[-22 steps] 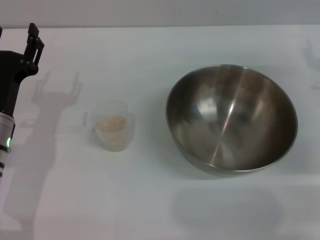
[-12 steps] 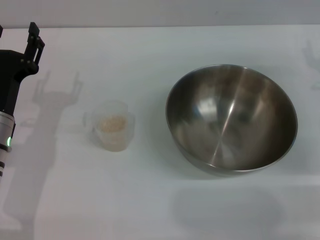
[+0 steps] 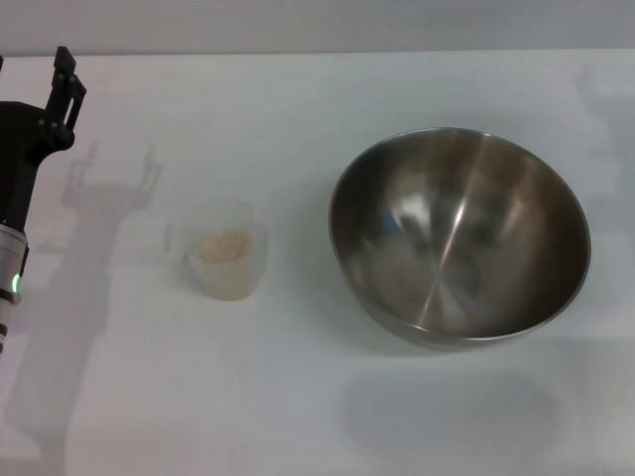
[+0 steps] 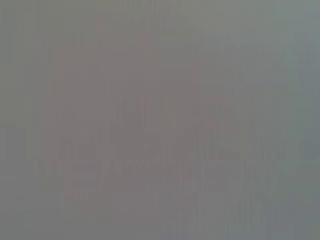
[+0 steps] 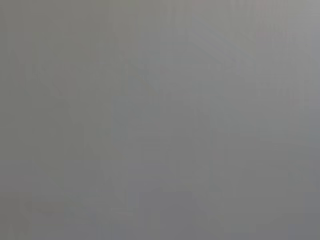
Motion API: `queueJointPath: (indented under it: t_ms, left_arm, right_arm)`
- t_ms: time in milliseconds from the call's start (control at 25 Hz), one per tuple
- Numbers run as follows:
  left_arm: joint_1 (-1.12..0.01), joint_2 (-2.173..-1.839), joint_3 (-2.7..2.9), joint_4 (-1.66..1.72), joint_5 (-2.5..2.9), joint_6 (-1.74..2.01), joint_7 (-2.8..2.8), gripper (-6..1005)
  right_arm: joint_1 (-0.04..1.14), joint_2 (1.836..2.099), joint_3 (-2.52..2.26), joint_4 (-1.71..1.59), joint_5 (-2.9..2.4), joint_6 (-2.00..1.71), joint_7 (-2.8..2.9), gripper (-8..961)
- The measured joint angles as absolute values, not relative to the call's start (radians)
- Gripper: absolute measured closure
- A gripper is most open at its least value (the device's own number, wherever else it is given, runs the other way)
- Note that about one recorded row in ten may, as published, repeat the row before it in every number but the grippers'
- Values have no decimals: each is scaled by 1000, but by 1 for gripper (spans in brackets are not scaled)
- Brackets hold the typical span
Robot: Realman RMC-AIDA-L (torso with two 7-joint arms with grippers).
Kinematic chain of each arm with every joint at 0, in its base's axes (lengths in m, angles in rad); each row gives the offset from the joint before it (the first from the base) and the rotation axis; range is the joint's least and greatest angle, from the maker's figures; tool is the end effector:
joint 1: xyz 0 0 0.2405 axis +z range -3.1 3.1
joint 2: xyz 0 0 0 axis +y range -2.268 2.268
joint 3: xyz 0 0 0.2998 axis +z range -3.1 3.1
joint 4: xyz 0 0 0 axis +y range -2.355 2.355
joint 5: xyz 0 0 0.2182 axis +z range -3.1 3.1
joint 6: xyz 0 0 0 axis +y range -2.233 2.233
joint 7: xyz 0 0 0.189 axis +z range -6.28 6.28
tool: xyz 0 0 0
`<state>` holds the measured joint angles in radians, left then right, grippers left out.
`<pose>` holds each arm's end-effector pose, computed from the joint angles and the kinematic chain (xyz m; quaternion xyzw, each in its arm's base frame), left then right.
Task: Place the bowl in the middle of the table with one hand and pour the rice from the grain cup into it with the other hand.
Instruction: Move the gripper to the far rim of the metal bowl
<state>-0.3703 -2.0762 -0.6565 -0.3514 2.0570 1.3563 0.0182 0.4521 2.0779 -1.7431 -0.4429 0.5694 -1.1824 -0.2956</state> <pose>-0.3181 0.3735 -0.0384 -0.6496 -0.1779 -0.3781 0.6352 0.2955 0.4433 0.0411 -0.5902 0.0606 0.2923 0.7500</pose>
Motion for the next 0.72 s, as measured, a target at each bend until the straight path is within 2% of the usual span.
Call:
queueJointPath:
  t_ms: [40, 80, 240, 320, 360, 400, 600, 640, 720]
  left_arm:
    - [-370, -2076, -656, -351, 2057, 1357, 19, 262]
    - [-369, -2076, -657, -351, 2057, 1358, 20, 262]
    - [-367, -2076, -656, -349, 2057, 1360, 20, 264]
    - [-366, -2076, -656, -343, 2057, 1360, 19, 265]
    - [-368, -2076, -657, -337, 2057, 1358, 16, 266]
    - [-368, -2076, -657, -337, 2057, 1358, 16, 266]
    - [-372, -2077, -657, -333, 2057, 1359, 14, 269]
    - [-372, -2076, -656, -333, 2057, 1361, 14, 269]
    - [-372, -2075, -657, -333, 2057, 1362, 14, 270]
  right_arm:
    - [418, 2078, -1746, -573, 568, -1012, -294, 177]
    - [418, 2078, -1746, -573, 568, -1012, -294, 177]
    - [346, 2078, -1734, -868, 567, -626, -293, 177]
    - [321, 2079, -1703, -1023, 567, -392, -295, 177]
    - [313, 2079, -1660, -1153, 568, -149, -295, 177]
    - [313, 2079, -1660, -1153, 568, -149, -295, 177]
    - [326, 2079, -1527, -1440, 577, 482, -293, 177]
    - [343, 2079, -1459, -1529, 577, 705, -293, 177]
    - [357, 2079, -1424, -1560, 578, 806, -292, 177]
